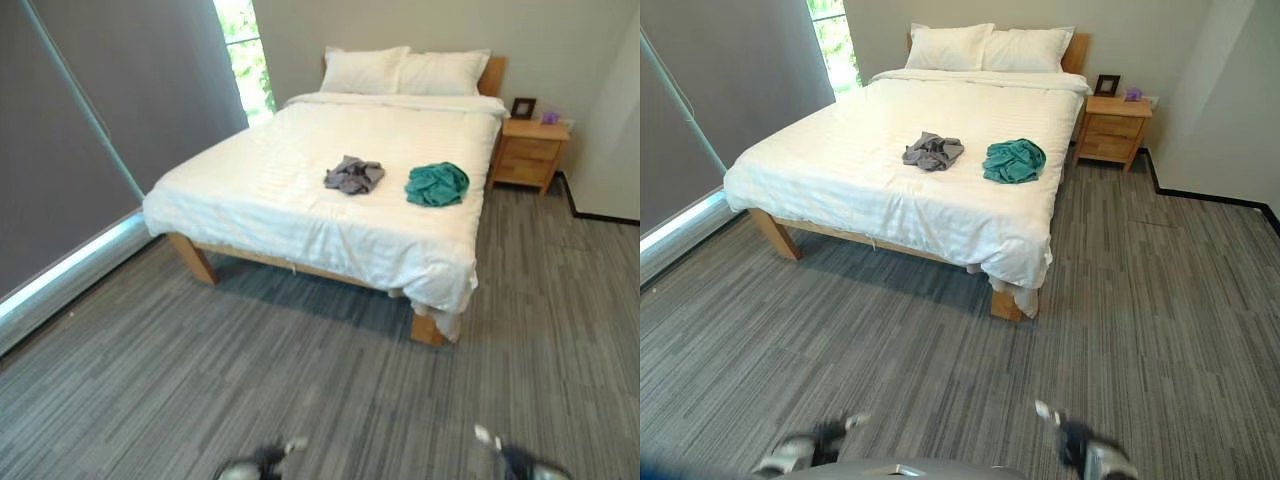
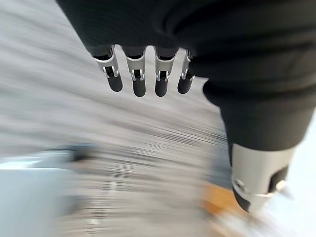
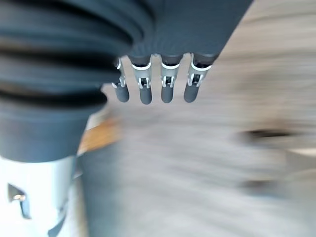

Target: Pick up bed clothes into laundry basket.

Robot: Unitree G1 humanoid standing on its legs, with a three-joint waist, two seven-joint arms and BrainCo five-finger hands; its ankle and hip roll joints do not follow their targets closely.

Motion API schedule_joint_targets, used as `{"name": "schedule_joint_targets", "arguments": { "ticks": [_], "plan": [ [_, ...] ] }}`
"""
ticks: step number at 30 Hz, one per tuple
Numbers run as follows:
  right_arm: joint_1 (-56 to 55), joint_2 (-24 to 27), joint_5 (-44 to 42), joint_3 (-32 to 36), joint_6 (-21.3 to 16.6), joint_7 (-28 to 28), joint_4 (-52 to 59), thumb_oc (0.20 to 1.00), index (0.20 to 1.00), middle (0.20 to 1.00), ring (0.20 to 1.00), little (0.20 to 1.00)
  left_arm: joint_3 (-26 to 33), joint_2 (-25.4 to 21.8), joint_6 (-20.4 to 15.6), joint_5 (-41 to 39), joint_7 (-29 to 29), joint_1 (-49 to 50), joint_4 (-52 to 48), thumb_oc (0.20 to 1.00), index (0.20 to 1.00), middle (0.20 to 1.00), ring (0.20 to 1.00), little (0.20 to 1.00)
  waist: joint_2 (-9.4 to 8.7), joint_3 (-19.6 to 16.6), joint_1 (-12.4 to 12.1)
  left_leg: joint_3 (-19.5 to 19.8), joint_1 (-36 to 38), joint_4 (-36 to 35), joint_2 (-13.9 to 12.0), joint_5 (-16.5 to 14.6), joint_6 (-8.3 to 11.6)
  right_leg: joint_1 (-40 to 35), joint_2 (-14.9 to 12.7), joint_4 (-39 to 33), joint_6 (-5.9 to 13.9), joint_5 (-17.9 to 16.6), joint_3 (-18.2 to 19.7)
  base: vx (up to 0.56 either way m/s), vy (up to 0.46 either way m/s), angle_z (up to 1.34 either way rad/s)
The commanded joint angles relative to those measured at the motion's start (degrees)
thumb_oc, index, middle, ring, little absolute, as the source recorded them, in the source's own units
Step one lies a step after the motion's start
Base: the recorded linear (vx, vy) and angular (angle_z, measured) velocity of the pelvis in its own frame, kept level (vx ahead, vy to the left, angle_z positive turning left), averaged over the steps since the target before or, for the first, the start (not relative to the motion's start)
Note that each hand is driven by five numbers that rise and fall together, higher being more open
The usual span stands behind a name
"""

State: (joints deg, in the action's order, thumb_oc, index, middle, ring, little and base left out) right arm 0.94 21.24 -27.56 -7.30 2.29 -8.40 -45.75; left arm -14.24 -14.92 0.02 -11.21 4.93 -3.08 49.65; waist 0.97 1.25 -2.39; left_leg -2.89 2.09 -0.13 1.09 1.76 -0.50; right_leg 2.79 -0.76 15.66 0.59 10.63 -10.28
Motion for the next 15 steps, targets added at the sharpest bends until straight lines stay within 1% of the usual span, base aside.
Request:
{"name": "schedule_joint_targets", "arguments": {
  "ticks": [1,2,3,4,6,7,9,10,15],
  "plan": [
    [-0.3,-0.3,-1.4,1.8,-3.8,2.1,6.3,1.000,1.000,1.000,1.000,1.000,3.0,-3.5,-2.8,-3.4,-0.8,-0.6,-8.7,1.000,1.000,1.000,1.000,1.000,-2.28,1.1,0.3,1.8,3.7,-4.9,-1.2,0.7,2.38,-8.0,-4.0,-19.2,5.15,-17.0,-1.8,-0.01,0.020,-0.04],
    [-2.4,1.0,2.7,3.0,-5.0,3.4,12.8,1.000,1.000,1.000,1.000,1.000,4.0,-4.6,-3.0,-4.5,-1.5,2.3,-16.3,1.000,1.000,1.000,1.000,1.000,-2.16,1.4,0.3,1.9,3.6,-4.9,-1.0,0.6,2.23,-8.0,-4.1,-19.1,5.32,-17.1,-1.9,0.00,0.028,-0.05],
    [-3.0,1.5,5.1,3.4,-5.0,4.0,15.7,1.000,1.000,1.000,1.000,1.000,4.6,-4.3,-2.8,-6.6,-1.9,3.1,-18.9,1.000,1.000,1.000,1.000,1.000,-2.12,1.6,0.3,2.0,3.6,-4.9,-0.9,0.6,2.16,-8.0,-4.2,-19.1,5.38,-17.1,-2.0,0.01,0.023,-0.06],
    [-3.1,1.4,5.2,3.4,-5.0,4.0,15.9,1.000,1.000,1.000,1.000,1.000,4.6,-4.4,-2.7,-6.6,-1.9,3.2,-19.0,1.000,1.000,1.000,1.000,1.000,-2.11,1.5,0.3,2.0,3.7,-4.9,-0.9,0.6,2.15,-8.0,-4.2,-19.1,5.38,-17.1,-2.0,0.01,0.011,-0.07],
    [-4.1,1.5,8.1,3.5,-5.0,4.7,20.7,1.000,1.000,1.000,1.000,1.000,5.3,-3.8,-2.8,-9.1,-2.8,4.1,-22.8,1.000,1.000,1.000,1.000,1.000,-2.18,1.8,0.3,2.1,3.6,-4.9,-0.8,0.6,2.02,-8.0,-4.3,-19.1,5.40,-17.1,-2.1,0.01,0.010,-0.04],
    [-5.6,1.0,9.6,3.1,-4.9,4.6,22.9,1.000,1.000,1.000,1.000,1.000,5.3,-3.4,-2.7,-10.0,-3.1,5.1,-26.0,1.000,1.000,1.000,1.000,1.000,-2.25,2.0,0.2,2.2,3.5,-4.9,-0.7,0.6,1.88,-8.0,-4.4,-19.1,5.41,-17.1,-2.1,0.00,0.000,0.00],
    [-7.2,0.3,11.0,2.9,-4.9,4.3,25.0,1.000,1.000,1.000,1.000,1.000,5.9,-3.1,-2.9,-10.3,-3.4,6.3,-28.5,1.000,1.000,1.000,1.000,1.000,-2.45,2.2,0.2,2.1,3.6,-4.9,-0.6,0.4,1.80,-8.1,-4.5,-19.3,5.45,-17.2,-2.0,0.05,0.017,0.01],
    [-8.8,-0.9,11.8,1.7,-5.1,3.7,26.3,1.000,1.000,1.000,1.000,1.000,6.4,-2.7,-3.2,-7.1,-4.2,7.5,-29.0,1.000,1.000,1.000,1.000,1.000,-2.78,2.4,0.0,1.8,3.6,-4.9,-0.6,0.2,1.72,-8.2,-4.5,-19.5,5.53,-17.0,-1.9,0.05,0.019,0.01],
    [-8.7,-1.1,12.8,0.6,-5.6,3.6,27.6,1.000,1.000,1.000,1.000,1.000,7.4,-2.0,-3.6,-8.0,-5.0,8.3,-28.1,1.000,1.000,1.000,1.000,1.000,-3.15,3.0,-0.3,1.0,3.4,-4.9,-0.4,-0.1,1.37,-7.8,-4.9,-19.6,6.00,-17.3,-1.4,0.02,0.027,-0.05]
  ]
}}
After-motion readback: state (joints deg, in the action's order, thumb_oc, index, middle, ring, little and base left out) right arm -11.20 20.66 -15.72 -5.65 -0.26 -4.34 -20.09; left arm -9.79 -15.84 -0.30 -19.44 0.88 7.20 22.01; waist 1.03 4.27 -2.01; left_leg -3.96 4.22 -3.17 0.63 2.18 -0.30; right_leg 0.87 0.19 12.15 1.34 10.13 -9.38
